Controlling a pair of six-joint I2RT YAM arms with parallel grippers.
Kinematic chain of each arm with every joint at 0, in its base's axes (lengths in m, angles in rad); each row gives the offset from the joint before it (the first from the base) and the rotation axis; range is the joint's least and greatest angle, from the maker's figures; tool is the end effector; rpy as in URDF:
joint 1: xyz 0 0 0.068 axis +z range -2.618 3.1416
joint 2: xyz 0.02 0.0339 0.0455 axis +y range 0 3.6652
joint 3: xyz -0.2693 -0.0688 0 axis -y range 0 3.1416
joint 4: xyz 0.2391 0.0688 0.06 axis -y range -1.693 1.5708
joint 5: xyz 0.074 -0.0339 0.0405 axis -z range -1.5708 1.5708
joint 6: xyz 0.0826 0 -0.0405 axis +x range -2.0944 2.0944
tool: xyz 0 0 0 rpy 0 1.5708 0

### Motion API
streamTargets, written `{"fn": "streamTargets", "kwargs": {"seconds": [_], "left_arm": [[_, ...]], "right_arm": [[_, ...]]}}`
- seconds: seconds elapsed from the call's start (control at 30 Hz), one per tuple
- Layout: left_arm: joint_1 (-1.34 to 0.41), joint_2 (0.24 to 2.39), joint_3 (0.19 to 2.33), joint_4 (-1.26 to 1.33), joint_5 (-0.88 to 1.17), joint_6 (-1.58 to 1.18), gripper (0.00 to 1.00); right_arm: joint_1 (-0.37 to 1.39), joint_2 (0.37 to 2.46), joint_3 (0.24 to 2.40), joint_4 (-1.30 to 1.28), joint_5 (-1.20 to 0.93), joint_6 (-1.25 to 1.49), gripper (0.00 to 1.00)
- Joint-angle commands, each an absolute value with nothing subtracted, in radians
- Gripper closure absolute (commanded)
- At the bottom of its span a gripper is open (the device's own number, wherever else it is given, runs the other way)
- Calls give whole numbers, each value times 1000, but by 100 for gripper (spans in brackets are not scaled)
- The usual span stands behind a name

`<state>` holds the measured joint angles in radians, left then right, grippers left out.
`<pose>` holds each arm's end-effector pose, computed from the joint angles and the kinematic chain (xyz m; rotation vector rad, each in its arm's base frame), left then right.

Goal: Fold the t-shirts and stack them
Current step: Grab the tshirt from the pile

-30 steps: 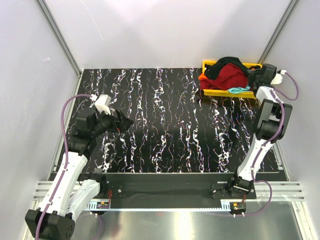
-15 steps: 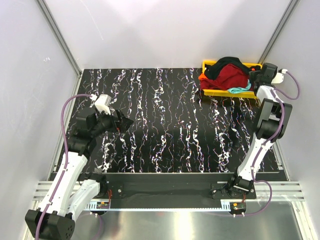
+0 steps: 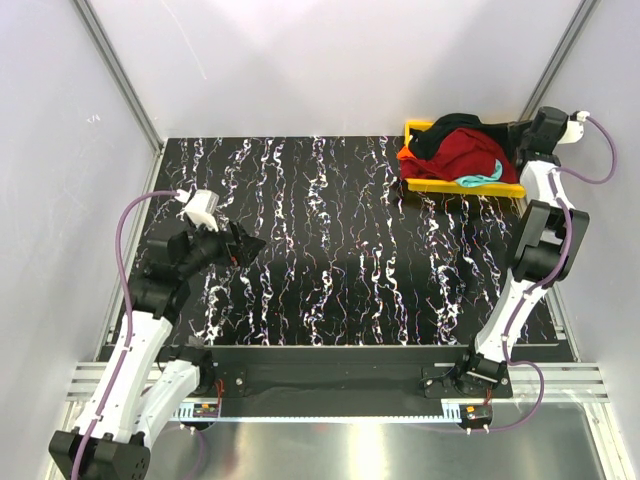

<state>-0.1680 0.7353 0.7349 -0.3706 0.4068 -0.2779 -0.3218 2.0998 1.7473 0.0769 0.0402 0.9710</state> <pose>0.1908 -0.0655 0.2997 0.1678 1.9652 -0.6882 0.5223 -0.1776 0.2772 1.1468 1.4727 0.4147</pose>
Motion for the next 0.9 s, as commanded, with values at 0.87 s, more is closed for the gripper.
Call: {"fn": "streamTargets", "kwargs": {"seconds": [0.87], "left_arm": [[-169, 667, 767, -364, 337, -422, 4]], "right_arm": [[-272, 2200, 2890, 182, 144, 1042, 100]]}}
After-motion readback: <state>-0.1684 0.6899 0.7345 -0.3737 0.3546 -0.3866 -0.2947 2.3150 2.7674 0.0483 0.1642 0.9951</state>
